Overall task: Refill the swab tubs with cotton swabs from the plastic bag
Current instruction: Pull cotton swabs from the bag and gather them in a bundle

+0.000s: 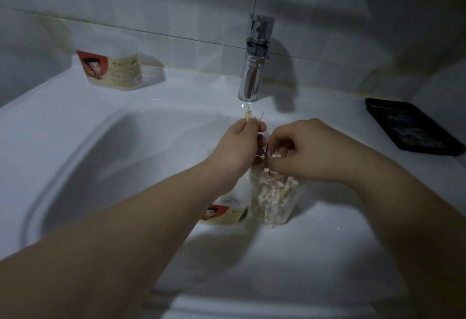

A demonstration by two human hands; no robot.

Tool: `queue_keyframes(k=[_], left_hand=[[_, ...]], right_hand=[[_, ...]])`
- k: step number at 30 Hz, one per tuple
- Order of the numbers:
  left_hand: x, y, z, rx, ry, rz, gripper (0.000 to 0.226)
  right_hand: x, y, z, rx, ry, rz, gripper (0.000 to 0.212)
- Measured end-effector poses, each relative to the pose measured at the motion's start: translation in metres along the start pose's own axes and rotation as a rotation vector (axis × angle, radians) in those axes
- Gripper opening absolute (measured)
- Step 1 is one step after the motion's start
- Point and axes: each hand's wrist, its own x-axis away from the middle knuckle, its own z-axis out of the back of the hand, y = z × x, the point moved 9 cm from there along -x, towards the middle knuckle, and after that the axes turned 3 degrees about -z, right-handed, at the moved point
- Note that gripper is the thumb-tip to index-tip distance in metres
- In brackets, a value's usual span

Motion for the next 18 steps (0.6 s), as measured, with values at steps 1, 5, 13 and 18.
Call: queue_keyframes(k=[1,5,13,18], left_hand=[[0.000,0.000,0.000,-0.003,-0.001,-0.005,0.028],[0.000,0.003,0.004,-0.025,0.027,-0.034,0.027],[-0.001,0.004,0.001,-0.141,0.007,-0.088,0.029],[-0.001,0.007,-0.001,-0.230,-0.014,-0.138,0.034]], right_hand=[[0.000,0.001,0.000,-0.019,0.009,-0.006,0.009],[-0.002,0.003,0.004,-0.143,0.042,-0.026,0.011],[-0.003,0.012,0.026,-0.334,0.179,-0.034,0.011],[-0.005,0.020,0.032,-0.419,0.232,-0.065,0.012]])
